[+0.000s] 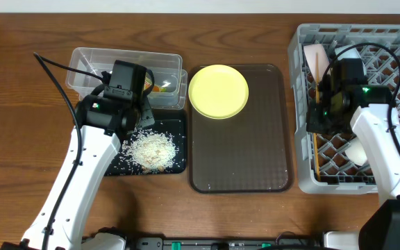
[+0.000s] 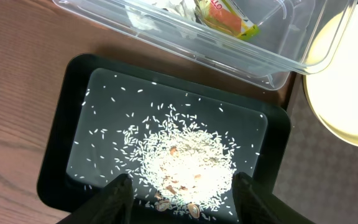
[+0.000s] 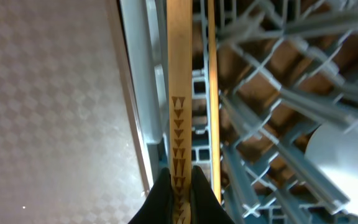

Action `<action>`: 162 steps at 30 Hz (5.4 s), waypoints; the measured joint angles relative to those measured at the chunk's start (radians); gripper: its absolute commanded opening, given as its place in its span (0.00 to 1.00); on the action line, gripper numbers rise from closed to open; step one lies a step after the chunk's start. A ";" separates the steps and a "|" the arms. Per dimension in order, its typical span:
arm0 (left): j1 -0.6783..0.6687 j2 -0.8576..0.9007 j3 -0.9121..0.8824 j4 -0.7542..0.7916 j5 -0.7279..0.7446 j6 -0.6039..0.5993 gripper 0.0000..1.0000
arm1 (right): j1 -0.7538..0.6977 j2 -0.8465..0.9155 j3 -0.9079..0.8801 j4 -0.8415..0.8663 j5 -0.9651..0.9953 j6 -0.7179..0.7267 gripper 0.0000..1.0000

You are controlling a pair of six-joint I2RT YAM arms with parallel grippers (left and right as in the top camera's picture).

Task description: Sort waste into correct bins and load items into the dishwasher rack

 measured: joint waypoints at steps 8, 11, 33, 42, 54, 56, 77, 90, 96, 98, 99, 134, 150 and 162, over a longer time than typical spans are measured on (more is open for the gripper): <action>0.000 0.000 0.000 0.000 0.000 0.000 0.55 | 0.000 -0.004 -0.111 -0.026 0.019 0.071 0.01; 0.000 0.000 0.000 0.000 0.000 0.000 0.55 | 0.000 -0.004 -0.124 -0.032 0.028 0.082 0.01; 0.000 0.000 0.000 0.000 0.000 0.000 0.55 | 0.000 -0.004 -0.124 -0.021 0.069 0.031 0.01; 0.000 0.000 0.000 0.000 0.000 0.000 0.55 | 0.000 -0.035 -0.124 0.009 -0.012 -0.105 0.01; 0.000 0.000 0.000 0.000 0.000 0.000 0.55 | 0.000 -0.037 -0.127 -0.018 -0.017 -0.139 0.01; 0.000 0.000 0.000 0.000 0.000 0.000 0.55 | 0.000 -0.039 -0.138 -0.016 -0.017 -0.132 0.01; 0.000 0.000 0.000 0.000 0.000 0.000 0.55 | 0.000 -0.050 -0.184 0.079 0.012 -0.089 0.40; 0.000 0.000 0.000 0.000 0.000 0.000 0.55 | 0.003 -0.182 -0.138 0.170 -0.042 -0.118 0.13; 0.000 0.000 0.000 0.000 0.000 0.000 0.55 | 0.050 -0.264 -0.111 0.240 -0.125 -0.136 0.02; 0.000 0.000 0.000 0.000 0.000 0.000 0.55 | 0.077 -0.251 -0.111 0.230 -0.142 -0.137 0.02; 0.000 0.000 0.000 0.000 0.000 0.000 0.55 | 0.089 -0.239 -0.111 0.221 -0.147 -0.137 0.02; 0.000 0.000 0.000 0.000 0.000 0.000 0.55 | 0.140 0.009 -0.112 -0.063 0.047 -0.003 0.01; 0.000 0.000 0.000 0.001 0.000 0.000 0.55 | 0.149 0.010 -0.107 0.261 -0.129 -0.073 0.33; 0.000 0.000 0.000 0.001 0.000 0.000 0.55 | 0.296 0.083 -0.090 0.771 -0.157 0.042 0.43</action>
